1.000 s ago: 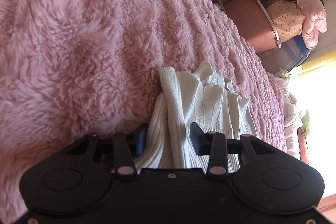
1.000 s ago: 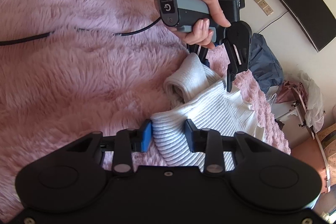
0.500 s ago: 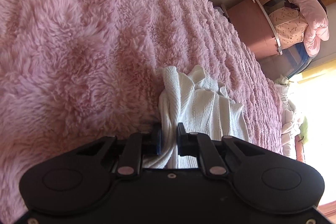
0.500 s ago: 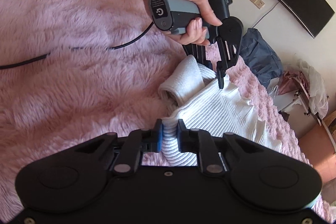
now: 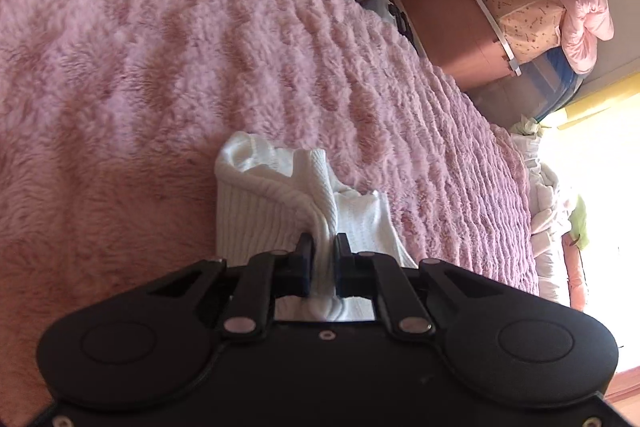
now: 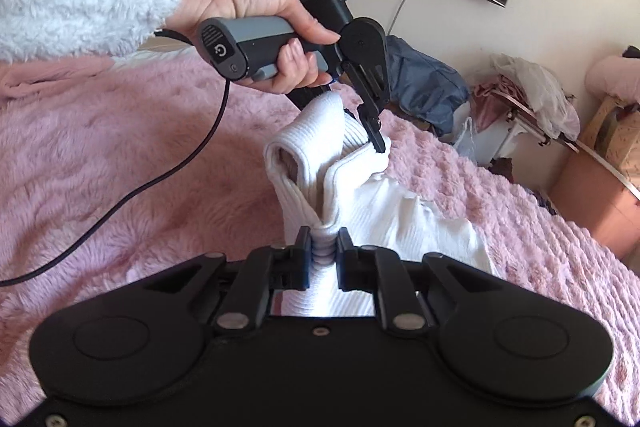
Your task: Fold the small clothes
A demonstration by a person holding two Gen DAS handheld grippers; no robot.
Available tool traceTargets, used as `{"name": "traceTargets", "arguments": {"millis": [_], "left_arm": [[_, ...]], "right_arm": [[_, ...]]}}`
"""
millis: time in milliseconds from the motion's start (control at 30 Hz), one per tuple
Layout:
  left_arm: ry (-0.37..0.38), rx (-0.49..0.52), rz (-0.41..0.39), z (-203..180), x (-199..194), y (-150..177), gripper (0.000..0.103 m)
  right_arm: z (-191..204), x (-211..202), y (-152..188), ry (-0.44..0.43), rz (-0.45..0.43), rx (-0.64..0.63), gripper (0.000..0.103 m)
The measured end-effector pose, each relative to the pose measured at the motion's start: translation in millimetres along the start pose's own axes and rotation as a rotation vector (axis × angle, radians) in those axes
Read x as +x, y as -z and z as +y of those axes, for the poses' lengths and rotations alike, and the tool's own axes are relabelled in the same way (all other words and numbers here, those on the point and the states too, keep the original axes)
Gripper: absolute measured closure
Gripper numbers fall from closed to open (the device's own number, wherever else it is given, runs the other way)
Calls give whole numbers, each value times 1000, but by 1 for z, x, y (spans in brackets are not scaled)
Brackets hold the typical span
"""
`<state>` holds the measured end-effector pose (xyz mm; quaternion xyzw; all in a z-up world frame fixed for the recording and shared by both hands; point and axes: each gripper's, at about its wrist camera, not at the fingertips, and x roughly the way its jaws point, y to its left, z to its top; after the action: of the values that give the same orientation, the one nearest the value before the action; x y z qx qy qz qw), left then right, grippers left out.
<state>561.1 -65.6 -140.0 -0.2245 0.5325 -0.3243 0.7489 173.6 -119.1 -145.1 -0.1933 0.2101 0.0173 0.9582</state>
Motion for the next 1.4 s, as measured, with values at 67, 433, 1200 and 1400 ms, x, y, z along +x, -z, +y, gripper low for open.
{"name": "traceTargets", "arguments": {"millis": [67,433,1200,1400], "left_arm": [[-1,15,14,-23,13,1,96],[27,83,113,-126,122,21,97],[-102,276,138,-160,202,61,91],[-135,360,55,-180,180,62,71]], "right_arm": [[-15,-6,4,20,-6,38,92],[-106,-20,57,143,59,300,92],[-129,-10,127,125,205,535,91],[-136,-20,123,161,202,538,70]]}}
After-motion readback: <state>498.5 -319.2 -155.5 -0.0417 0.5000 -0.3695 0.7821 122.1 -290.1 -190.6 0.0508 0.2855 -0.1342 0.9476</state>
